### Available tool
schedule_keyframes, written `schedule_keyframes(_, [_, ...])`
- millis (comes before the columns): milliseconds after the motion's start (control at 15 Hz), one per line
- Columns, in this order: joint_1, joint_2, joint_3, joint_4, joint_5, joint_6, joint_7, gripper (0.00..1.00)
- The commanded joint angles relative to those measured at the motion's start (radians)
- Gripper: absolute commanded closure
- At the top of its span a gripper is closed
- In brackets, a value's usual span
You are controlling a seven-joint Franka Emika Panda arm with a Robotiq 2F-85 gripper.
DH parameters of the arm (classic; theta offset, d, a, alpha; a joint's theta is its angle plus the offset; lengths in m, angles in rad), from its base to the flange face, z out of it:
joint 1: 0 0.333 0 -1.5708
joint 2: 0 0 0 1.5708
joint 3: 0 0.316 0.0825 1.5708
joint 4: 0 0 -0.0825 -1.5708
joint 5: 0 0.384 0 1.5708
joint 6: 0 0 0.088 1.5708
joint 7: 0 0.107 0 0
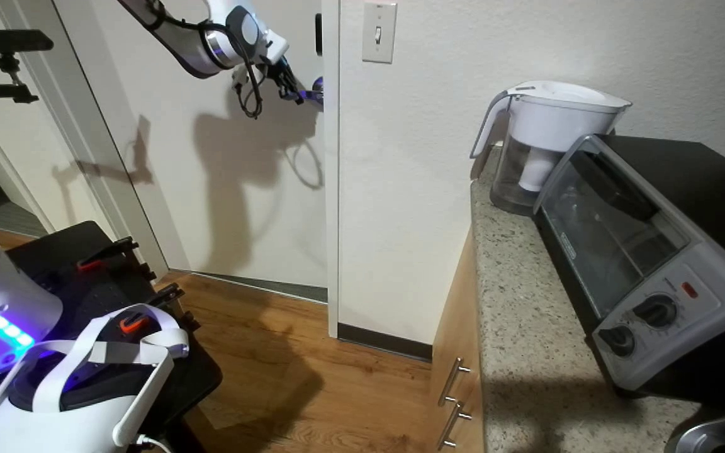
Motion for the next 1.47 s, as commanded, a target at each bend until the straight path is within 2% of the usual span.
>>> schedule_keyframes(0, [0.03, 0.042, -0.044, 0.044, -0.013, 0.046, 0.044, 1.0])
schedule_keyframes(533, [0.085, 0.102, -0.097, 0.12, -0.007, 0.043, 0.051, 1.0])
schedule_keyframes(1067, [0.08, 0.14, -0.091, 0.181, 0.007, 0.033, 0.046, 1.0])
schedule_keyframes(1400, [0.07, 0.161, -0.081, 0.256, 0.035, -0.017, 0.041, 1.0])
